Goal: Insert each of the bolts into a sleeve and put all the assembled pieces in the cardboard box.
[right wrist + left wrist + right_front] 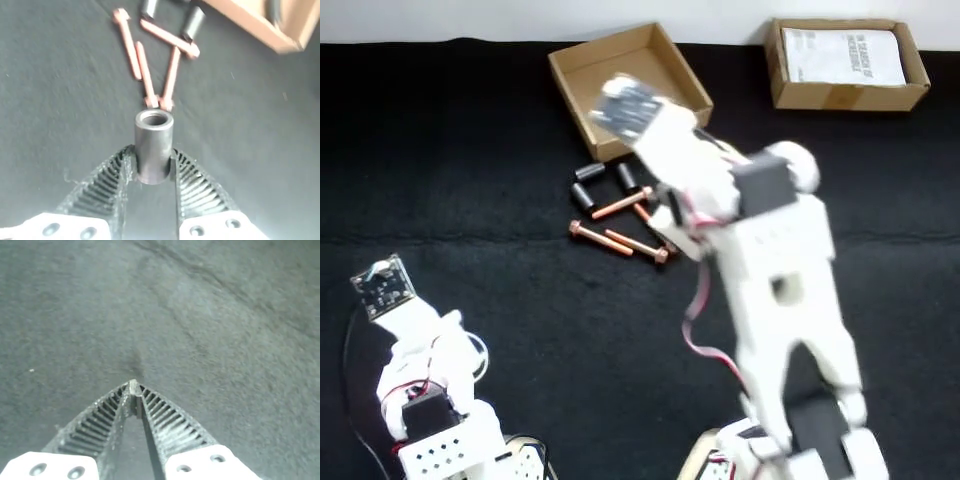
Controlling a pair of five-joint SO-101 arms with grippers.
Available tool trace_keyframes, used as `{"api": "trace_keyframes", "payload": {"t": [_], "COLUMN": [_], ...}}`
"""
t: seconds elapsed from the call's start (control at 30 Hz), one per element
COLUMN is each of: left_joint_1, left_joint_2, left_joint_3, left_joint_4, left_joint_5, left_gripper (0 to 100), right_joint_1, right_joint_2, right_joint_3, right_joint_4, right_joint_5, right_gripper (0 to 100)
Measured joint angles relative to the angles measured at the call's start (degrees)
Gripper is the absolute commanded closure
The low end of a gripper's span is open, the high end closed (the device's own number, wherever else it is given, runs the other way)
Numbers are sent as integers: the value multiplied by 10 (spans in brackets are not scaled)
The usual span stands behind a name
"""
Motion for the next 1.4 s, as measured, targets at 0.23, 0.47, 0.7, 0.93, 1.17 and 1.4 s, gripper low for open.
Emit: {"api": "trace_keyframes", "payload": {"t": [0.23, 0.47, 0.7, 0.93, 1.17, 1.4], "left_joint_1": [80, 250, 324, 359, 414, 442], "left_joint_2": [0, 0, 134, 423, 685, 903], "left_joint_3": [-8, -113, -216, -418, -584, -729], "left_joint_4": [-80, -28, -18, -18, -18, -18], "left_joint_5": [0, 2, 19, 113, 222, 312], "left_gripper": [990, 990, 990, 990, 990, 989], "right_joint_1": [105, 204, 235, 237, 238, 288], "right_joint_2": [-205, -342, -414, -439, -473, -521], "right_joint_3": [176, 306, 388, 413, 456, 524], "right_joint_4": [0, 0, 0, 0, 0, 0], "right_joint_5": [0, 0, 0, 0, 0, 0], "right_gripper": [991, 991, 991, 991, 991, 991]}}
